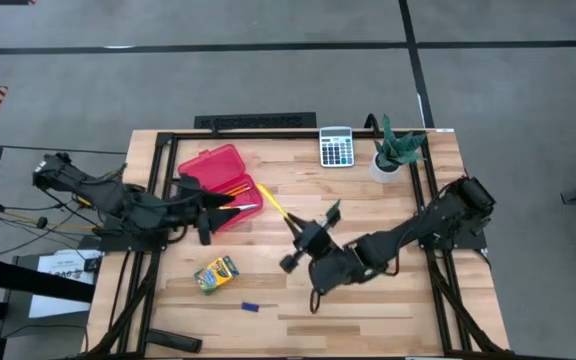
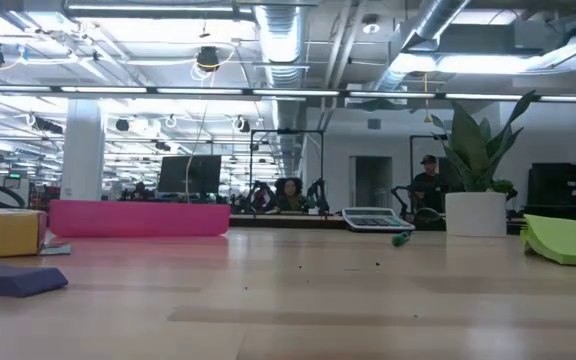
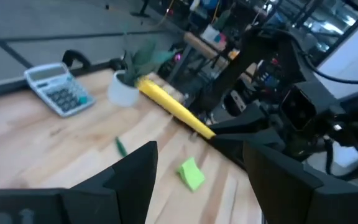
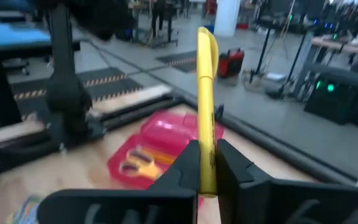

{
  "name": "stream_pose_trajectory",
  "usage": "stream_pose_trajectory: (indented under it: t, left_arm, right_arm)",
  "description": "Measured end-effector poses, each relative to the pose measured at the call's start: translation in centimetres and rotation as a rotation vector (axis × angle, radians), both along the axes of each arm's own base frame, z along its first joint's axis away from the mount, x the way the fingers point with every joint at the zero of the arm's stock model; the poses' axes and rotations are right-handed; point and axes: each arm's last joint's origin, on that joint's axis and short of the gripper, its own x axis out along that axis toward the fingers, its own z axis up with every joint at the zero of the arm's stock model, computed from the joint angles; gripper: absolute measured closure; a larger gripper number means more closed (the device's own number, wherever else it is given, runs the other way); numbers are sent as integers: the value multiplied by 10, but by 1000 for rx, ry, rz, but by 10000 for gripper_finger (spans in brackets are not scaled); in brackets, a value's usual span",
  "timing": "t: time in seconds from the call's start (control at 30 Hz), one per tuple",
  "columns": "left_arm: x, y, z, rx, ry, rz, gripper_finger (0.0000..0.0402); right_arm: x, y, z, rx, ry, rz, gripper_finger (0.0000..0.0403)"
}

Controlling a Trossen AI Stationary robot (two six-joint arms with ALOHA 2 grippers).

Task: Pack school essentials
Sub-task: Put the yellow pen into the red supply box

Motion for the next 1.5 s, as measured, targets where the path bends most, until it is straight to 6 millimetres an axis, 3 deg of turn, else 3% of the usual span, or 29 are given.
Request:
stream_pose_trajectory:
  t: [0.3, 0.5, 0.67, 0.8, 1.13, 1.5]
  left_arm:
    - [37, -3, -10, 43, -22, 43, 170]
    - [59, -2, -4, 48, -157, 7, 170]
    - [66, -1, -5, 44, -176, 21, 177]
    - [68, 1, -6, 44, -175, 33, 212]
    - [68, 1, -6, 19, -186, 42, 370]
    - [64, 5, -6, 113, -125, 33, 367]
  right_arm:
    - [10, -7, 24, -71, -72, 30, 372]
    - [10, -7, 24, -76, -72, 37, 370]
    - [9, -6, 25, -76, -72, 41, 372]
    - [9, -6, 25, -76, -71, 41, 368]
    - [10, -6, 24, -83, -57, 56, 368]
    - [3, -1, 24, -157, 35, 63, 348]
